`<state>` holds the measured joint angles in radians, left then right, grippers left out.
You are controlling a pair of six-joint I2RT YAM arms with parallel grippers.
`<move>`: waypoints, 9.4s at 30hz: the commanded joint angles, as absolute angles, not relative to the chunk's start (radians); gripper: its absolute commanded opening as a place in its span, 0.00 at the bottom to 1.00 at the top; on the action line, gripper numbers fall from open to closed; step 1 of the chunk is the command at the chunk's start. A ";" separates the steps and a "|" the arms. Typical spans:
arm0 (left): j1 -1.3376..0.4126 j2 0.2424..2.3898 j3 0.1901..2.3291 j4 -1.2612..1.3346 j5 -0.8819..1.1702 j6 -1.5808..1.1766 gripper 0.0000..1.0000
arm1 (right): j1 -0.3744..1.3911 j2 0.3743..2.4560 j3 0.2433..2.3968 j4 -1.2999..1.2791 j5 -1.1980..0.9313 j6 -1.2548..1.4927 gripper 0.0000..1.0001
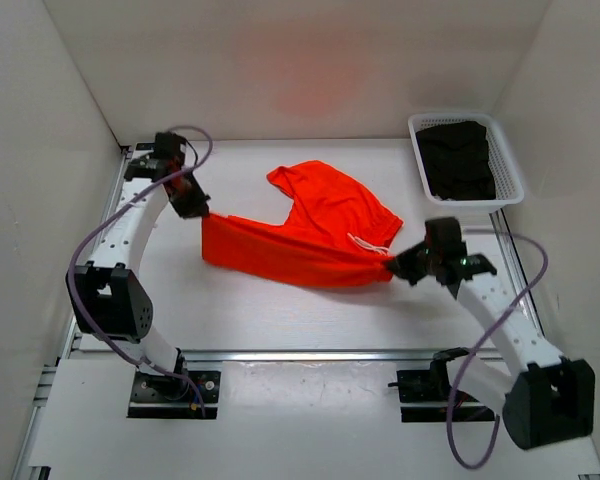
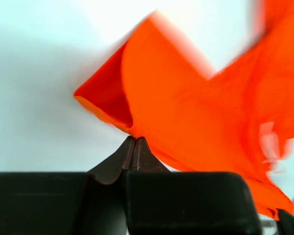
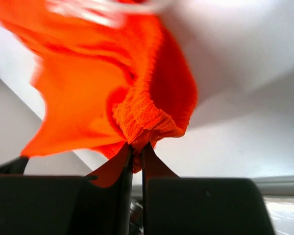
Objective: Fold and stack the shorts
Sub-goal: Flatten the shorts out
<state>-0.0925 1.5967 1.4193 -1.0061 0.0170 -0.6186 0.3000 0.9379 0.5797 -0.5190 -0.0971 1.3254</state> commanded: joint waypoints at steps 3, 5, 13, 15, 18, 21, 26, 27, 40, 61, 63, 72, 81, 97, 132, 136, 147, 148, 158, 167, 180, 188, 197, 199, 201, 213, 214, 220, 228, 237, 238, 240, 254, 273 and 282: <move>-0.043 1.670 1.823 -1.087 0.026 -0.569 0.11 | 0.123 1.248 1.139 -0.486 -0.026 0.938 0.00; -0.034 1.722 2.038 -1.138 -0.023 -0.569 0.11 | 0.123 1.325 1.320 -0.567 0.049 0.875 0.00; -0.015 1.625 2.018 -1.102 0.072 -0.560 0.11 | 0.193 1.197 1.321 -0.592 0.176 0.709 0.00; -0.015 1.553 1.791 -1.042 0.093 -0.572 0.11 | 0.242 1.090 1.140 -0.592 0.199 0.731 0.00; -0.040 1.393 1.449 -1.008 0.054 -0.630 0.11 | 0.311 0.933 0.943 -0.613 0.210 0.791 0.00; -0.049 1.228 1.128 -0.979 0.029 -0.704 0.11 | 0.371 0.778 0.714 -0.726 0.210 0.915 0.27; -0.049 1.161 1.003 -0.977 0.091 -0.660 0.66 | 0.382 0.557 0.656 -0.867 0.258 1.005 0.69; -0.049 1.179 1.047 -0.988 0.091 -0.660 0.69 | 0.382 0.557 0.702 -0.867 0.294 0.980 0.69; -0.248 1.718 1.717 -1.041 0.051 -0.491 0.37 | 0.339 1.258 1.110 -0.707 0.275 0.678 0.00; -0.449 2.434 2.254 -1.098 0.094 -0.440 0.70 | 0.310 1.850 1.405 -0.643 0.219 0.520 0.45; -0.449 2.434 2.194 -1.063 0.094 -0.440 0.66 | 0.347 1.871 1.379 -0.630 0.219 0.520 0.31; -0.449 2.329 1.889 -0.993 0.083 -0.483 0.55 | 0.407 1.905 1.259 -0.566 0.121 0.572 0.35; -0.471 2.068 1.459 -0.916 0.103 -0.526 0.52 | 0.518 1.775 1.077 -0.588 0.078 0.575 0.38; -0.374 2.275 2.043 -1.091 0.089 -0.538 0.58 | 0.509 1.560 1.271 -0.796 0.359 0.540 0.74; -0.178 2.287 2.362 -1.092 0.115 -0.496 0.10 | 0.173 1.700 1.147 -0.603 0.087 0.394 0.00; -0.141 2.296 2.433 -1.104 0.115 -0.485 0.10 | 0.193 1.709 1.183 -0.614 0.117 0.385 0.00; -0.084 2.476 2.571 -1.051 0.295 -0.485 0.57 | 0.202 1.787 1.285 -0.623 0.126 0.385 0.48; -0.084 2.458 2.527 -1.040 0.295 -0.476 0.58 | 0.202 1.787 1.285 -0.623 0.135 0.385 0.52; -0.236 2.483 2.546 -1.094 0.212 -0.311 0.73 | 0.202 1.776 1.285 -0.643 0.156 0.403 0.51; -0.330 2.618 2.643 -1.051 0.109 -0.328 0.84 | 0.202 1.766 1.223 -0.652 0.135 0.394 0.69; -0.335 2.626 2.623 -1.017 0.179 -0.337 0.10 | 0.202 1.818 1.195 -0.612 0.081 0.397 0.21; -0.195 2.488 2.605 -0.957 0.238 -0.417 0.10 | 0.212 1.715 1.301 -0.689 0.222 0.390 0.00; -0.077 2.477 2.695 -0.905 0.304 -0.477 0.10 | 0.221 1.798 1.528 -0.721 0.268 0.371 0.00; -0.064 2.508 2.727 -0.894 0.304 -0.486 0.10 | 0.221 1.854 1.615 -0.721 0.268 0.371 0.00; -0.031 2.517 2.752 -0.884 0.316 -0.512 0.10 | 0.221 1.914 1.673 -0.721 0.291 0.371 0.00; 0.028 2.556 2.815 -0.753 0.341 -0.543 0.10 | 0.212 2.216 2.115 -0.739 0.270 0.362 0.00; 0.028 2.556 2.803 -0.753 0.341 -0.543 0.10 | 0.212 2.217 2.129 -0.739 0.261 0.362 0.00; 0.037 2.444 2.604 -0.753 0.313 -0.499 0.10 | 0.212 2.220 2.088 -0.730 0.236 0.362 0.00; 0.071 2.278 2.155 -0.773 0.325 -0.597 0.65 | 0.221 2.160 1.927 -0.689 0.250 0.344 0.00; 0.002 2.488 2.504 -0.887 0.316 -0.554 0.44 | 0.242 2.160 1.898 -0.689 0.250 0.344 0.00; -0.008 2.508 2.540 -0.887 0.316 -0.564 0.41 | 0.242 2.160 1.898 -0.689 0.250 0.344 0.00; -0.040 2.569 2.632 -0.887 0.316 -0.574 0.41 | 0.253 2.160 1.898 -0.689 0.250 0.353 0.00; -0.133 2.730 2.718 -0.822 0.239 -0.604 0.69 | 0.253 2.140 1.867 -0.689 0.241 0.380 0.00; -0.166 2.689 2.591 -0.822 0.152 -0.531 0.45 | 0.253 2.149 1.867 -0.689 0.241 0.380 0.00; -0.184 2.688 2.614 -0.822 0.186 -0.531 0.22 | 0.253 2.138 1.858 -0.689 0.250 0.380 0.00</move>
